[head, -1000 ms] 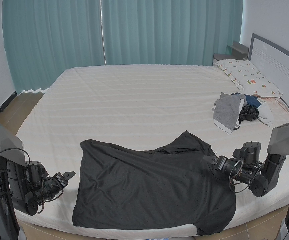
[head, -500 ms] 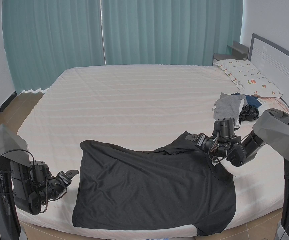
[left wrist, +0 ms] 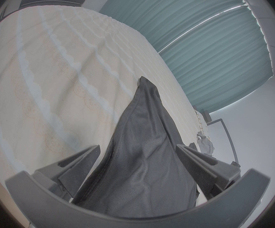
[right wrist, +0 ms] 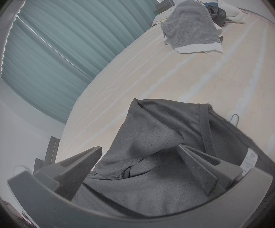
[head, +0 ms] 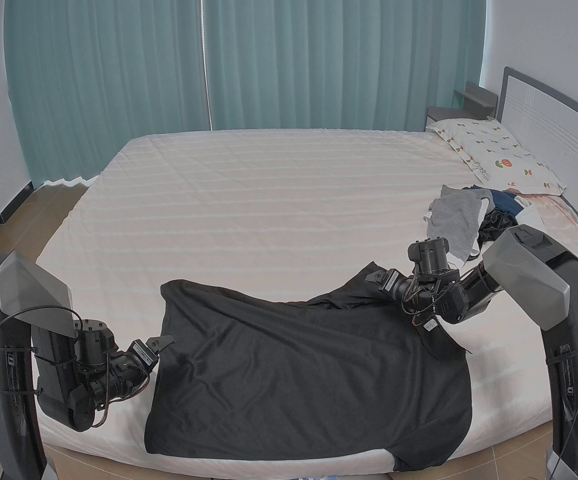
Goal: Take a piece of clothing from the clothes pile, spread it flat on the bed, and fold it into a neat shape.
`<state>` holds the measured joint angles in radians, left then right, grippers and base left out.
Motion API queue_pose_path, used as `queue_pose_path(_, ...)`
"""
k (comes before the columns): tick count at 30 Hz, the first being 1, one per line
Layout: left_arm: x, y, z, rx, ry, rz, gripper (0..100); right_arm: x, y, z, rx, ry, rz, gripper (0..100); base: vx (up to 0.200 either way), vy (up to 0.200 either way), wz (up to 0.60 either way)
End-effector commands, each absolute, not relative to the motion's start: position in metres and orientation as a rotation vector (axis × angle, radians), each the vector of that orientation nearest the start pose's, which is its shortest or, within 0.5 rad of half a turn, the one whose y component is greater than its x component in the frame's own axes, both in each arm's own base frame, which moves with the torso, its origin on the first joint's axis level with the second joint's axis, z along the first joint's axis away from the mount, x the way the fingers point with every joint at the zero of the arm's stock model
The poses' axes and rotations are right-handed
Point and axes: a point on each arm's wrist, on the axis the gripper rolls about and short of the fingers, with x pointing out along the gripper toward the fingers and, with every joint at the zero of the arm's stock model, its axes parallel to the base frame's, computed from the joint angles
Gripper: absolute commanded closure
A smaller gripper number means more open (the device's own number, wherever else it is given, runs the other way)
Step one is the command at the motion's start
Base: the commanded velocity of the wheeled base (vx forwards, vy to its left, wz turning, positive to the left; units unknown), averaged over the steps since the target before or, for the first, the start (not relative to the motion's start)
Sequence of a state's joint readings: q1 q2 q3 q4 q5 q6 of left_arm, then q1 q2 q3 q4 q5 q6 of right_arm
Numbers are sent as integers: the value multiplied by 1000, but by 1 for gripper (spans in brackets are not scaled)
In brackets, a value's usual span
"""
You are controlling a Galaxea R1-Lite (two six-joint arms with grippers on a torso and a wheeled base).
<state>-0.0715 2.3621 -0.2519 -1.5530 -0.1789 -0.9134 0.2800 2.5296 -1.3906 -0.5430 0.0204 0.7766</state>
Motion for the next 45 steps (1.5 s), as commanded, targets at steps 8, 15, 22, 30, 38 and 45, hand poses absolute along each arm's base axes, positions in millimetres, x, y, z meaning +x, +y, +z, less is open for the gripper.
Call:
queue_pose_path(8, 275, -25, -32, -912, 625, 22, 0, 475, 135, -40, 652, 618, -28, 100, 0, 0, 0)
queue_pose_path(15, 275, -26, -33, -909, 627, 21, 0, 485, 125, -24, 686, 518, -18, 100, 0, 0, 0)
queue_pose_path(22, 275, -25, -33, -911, 626, 22, 0, 500, 109, 7, 719, 372, 4, 100, 0, 0, 0)
queue_pose_path(30, 275, -25, -32, -912, 625, 22, 0, 509, 114, 22, 707, 323, 48, 100, 0, 0, 0)
queue_pose_path(38, 275, -26, -33, -911, 627, 21, 0, 527, 124, 65, 719, 252, 89, 100, 0, 0, 0)
queue_pose_path(45, 275, -26, -32, -911, 625, 20, 0, 539, 126, 54, 713, 251, 61, 0, 0, 0, 0)
